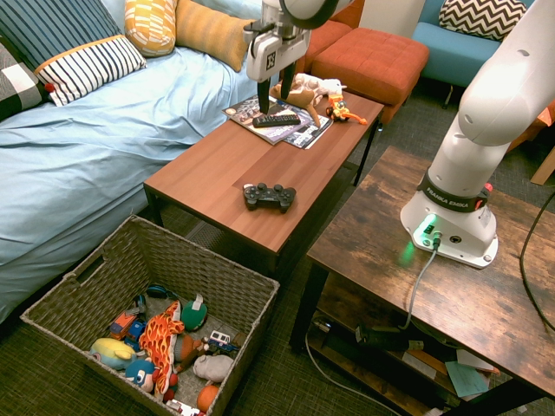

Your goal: Put the gamepad in the basket

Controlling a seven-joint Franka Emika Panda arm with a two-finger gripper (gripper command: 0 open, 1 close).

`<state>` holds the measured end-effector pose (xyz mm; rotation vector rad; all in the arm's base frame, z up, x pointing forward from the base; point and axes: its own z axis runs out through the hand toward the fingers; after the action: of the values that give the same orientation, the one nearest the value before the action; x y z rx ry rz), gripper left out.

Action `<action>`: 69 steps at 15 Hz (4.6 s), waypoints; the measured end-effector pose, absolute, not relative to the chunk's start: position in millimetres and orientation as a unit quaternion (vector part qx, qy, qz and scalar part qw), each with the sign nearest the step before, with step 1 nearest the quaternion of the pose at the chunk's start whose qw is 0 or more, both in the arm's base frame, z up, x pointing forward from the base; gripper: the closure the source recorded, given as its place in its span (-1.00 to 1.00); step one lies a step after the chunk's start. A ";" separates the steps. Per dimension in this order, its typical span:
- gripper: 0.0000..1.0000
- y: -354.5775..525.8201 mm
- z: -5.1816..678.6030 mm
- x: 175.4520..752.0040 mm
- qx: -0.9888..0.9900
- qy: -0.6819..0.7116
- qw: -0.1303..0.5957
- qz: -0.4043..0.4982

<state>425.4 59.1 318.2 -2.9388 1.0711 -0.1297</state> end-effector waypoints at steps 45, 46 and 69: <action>1.00 99.0 83.2 405.1 -0.959 0.280 0.020 -0.025; 1.00 100.1 83.7 405.9 -0.959 0.280 0.023 -0.024; 1.00 434.8 57.5 440.5 -0.975 0.221 -0.001 -0.033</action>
<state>440.5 434.8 57.5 -3.0654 0.6937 -0.1026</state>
